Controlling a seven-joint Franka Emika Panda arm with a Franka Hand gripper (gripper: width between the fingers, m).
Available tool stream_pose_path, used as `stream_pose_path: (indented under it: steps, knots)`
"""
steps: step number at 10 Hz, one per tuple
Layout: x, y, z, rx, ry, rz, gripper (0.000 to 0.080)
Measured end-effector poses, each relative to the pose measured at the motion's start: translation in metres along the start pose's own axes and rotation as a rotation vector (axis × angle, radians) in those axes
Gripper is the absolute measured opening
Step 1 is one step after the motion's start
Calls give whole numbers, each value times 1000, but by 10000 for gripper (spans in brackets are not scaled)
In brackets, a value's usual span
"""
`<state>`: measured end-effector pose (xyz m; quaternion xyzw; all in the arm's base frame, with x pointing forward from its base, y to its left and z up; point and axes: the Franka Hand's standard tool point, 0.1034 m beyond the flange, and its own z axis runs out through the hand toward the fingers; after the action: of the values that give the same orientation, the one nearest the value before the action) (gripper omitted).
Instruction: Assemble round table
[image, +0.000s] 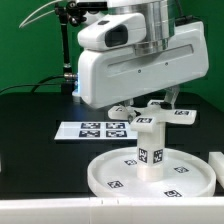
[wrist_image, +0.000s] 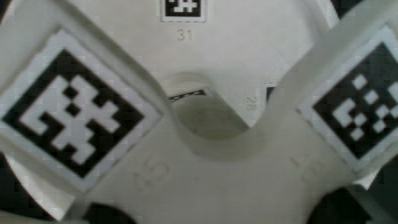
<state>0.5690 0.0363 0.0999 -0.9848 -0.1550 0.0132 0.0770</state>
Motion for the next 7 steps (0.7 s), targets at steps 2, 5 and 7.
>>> stream_pose_path:
  steps: [2, 5, 7]
  knots:
    - [0, 0, 0, 8, 8, 158, 449]
    - [1, -2, 1, 24, 13, 437, 449]
    - [5, -2, 1, 47, 45, 642, 449]
